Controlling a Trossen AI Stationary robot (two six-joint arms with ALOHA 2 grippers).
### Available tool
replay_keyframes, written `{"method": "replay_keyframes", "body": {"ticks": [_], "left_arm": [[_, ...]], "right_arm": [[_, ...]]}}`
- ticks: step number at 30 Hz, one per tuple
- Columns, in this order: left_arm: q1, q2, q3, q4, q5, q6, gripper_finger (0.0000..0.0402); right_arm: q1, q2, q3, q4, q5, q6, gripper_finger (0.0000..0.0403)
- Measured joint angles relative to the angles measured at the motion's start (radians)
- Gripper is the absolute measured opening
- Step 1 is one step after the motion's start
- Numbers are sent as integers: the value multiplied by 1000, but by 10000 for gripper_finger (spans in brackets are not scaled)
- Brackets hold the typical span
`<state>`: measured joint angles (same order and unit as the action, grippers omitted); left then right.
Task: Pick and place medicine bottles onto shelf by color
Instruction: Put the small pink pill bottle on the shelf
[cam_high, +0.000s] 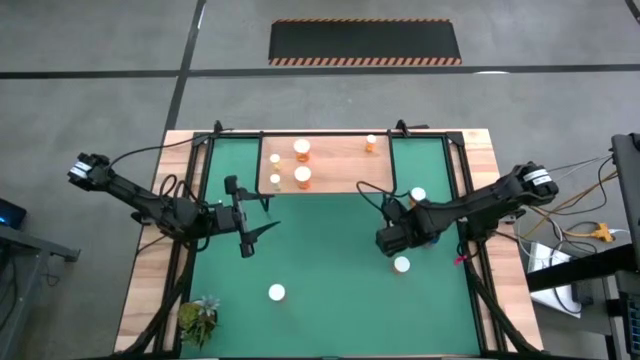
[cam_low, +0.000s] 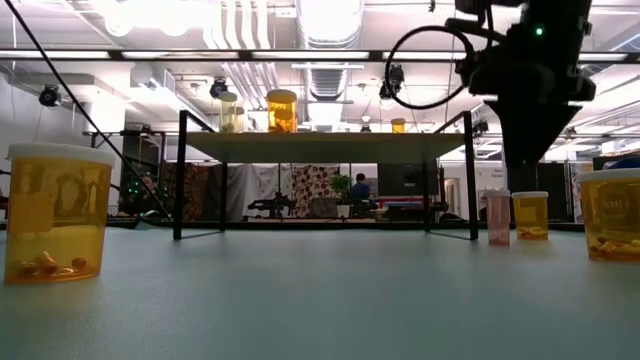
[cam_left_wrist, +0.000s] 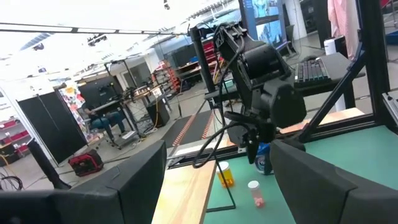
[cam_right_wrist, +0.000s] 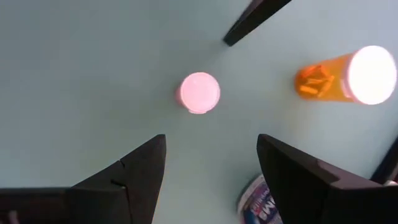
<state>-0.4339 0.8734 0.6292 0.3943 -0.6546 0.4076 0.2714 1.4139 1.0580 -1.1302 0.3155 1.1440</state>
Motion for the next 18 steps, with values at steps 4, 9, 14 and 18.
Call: {"method": "replay_keyframes", "body": {"ticks": [4,9,14,18], "left_arm": [[0,0,0,0,0,0,270],[0,0,0,-1,0,0,270],[0,0,0,-1,0,0,270],[0,0,0,-2,0,0,270]], "right_arm": [[0,0,-47,71,0,5,247],[1,0,-92,143,39,9,248],[-2,0,-125,204,80,11,248],[-3,0,-138,217,134,25,249]]}}
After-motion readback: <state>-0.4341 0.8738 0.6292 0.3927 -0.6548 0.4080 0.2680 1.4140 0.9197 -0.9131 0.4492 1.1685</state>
